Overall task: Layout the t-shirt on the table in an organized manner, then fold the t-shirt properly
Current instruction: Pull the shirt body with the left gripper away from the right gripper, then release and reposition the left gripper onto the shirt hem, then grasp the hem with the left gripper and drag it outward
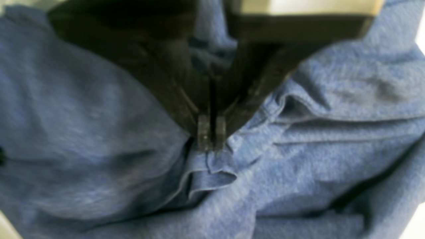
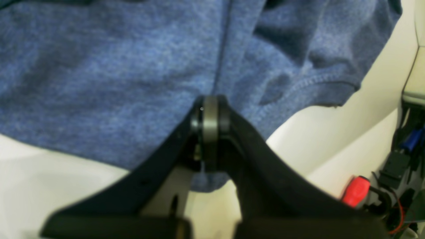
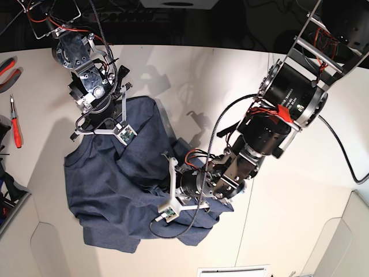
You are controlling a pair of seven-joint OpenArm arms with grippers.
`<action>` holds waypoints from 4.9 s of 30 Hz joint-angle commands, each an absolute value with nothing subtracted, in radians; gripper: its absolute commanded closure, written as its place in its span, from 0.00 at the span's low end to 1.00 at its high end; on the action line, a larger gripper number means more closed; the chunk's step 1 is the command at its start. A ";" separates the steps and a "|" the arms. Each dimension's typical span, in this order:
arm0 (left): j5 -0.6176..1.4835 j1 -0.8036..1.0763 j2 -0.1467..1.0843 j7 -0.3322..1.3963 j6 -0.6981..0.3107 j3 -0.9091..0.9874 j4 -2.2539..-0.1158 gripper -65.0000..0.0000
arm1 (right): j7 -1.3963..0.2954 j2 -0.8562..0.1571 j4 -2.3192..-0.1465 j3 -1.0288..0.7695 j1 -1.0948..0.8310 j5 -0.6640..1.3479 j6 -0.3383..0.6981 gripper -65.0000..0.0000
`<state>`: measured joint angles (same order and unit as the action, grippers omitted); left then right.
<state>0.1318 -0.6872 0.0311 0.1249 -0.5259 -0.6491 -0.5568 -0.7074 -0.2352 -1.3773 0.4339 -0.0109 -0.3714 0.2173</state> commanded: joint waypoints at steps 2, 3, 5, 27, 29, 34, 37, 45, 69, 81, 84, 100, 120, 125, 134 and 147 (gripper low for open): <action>0.219 -0.720 0.074 0.187 -0.573 -0.647 -0.633 1.00 | -0.779 -0.233 -1.359 0.442 -0.042 -0.288 0.295 1.00; 0.266 -0.716 0.099 0.229 -0.588 -0.647 -0.669 1.00 | -0.779 -0.233 -1.359 0.442 -0.042 -0.288 0.295 1.00; 0.356 -0.704 0.149 0.318 -0.599 -0.647 -0.750 1.00 | -0.779 -0.233 -1.359 0.442 -0.042 -0.288 0.295 1.00; 0.883 -0.300 0.369 0.873 -0.698 -0.273 -1.311 1.00 | -0.780 -0.233 -1.359 0.442 -0.042 -0.297 0.295 1.00; 0.963 -0.271 0.369 0.947 -0.698 -0.209 -1.347 1.00 | -0.783 -0.233 -1.359 0.442 -0.042 -0.324 0.295 1.00; 1.144 -0.199 0.369 1.122 -0.698 -0.102 -1.411 1.00 | -0.783 -0.236 -1.359 0.426 -0.041 -0.363 0.295 1.00; 1.205 -0.158 0.370 1.200 -0.698 -0.083 -1.432 1.00 | -0.783 -0.236 -1.359 0.399 -0.041 -0.363 0.295 1.00; 1.211 -0.096 0.400 1.224 -0.698 -0.084 -1.435 1.00 | -0.783 -0.269 -1.375 0.324 -0.039 -0.360 0.295 1.00; 1.201 -0.047 0.399 1.222 -0.698 -0.084 -1.435 0.74 | -0.838 -0.341 -1.703 0.279 -0.039 -0.270 0.189 1.00; 1.201 -0.047 0.400 1.188 -0.698 -0.084 -1.435 0.51 | -0.808 -0.329 -1.747 0.183 -0.039 -0.138 0.190 0.71; 1.248 -0.056 0.416 1.277 -0.698 -0.084 -1.442 0.51 | -0.808 -0.299 -1.747 0.183 -0.039 -0.098 0.196 0.71; 0.815 -0.155 0.395 0.780 -0.698 -0.063 -1.504 0.51 | -0.763 -0.075 -1.718 0.191 -0.042 0.232 0.408 1.00; 0.582 -0.269 0.346 0.529 -0.632 -0.063 -1.098 0.51 | -0.876 -0.198 -1.378 0.189 -0.042 -0.109 0.257 1.00; 0.517 -0.268 0.318 0.501 -0.632 -0.063 -1.044 0.51 | -0.891 -0.214 -1.378 0.189 -0.042 -0.125 0.258 1.00; 0.537 -0.272 0.231 0.471 -0.633 -0.063 -0.994 0.77 | -0.899 -0.215 -1.378 0.189 -0.042 -0.131 0.257 1.00; 0.540 -0.305 0.408 0.595 -0.631 -0.004 -1.185 1.00 | -0.941 -0.216 -1.378 0.189 -0.042 -0.154 0.257 1.00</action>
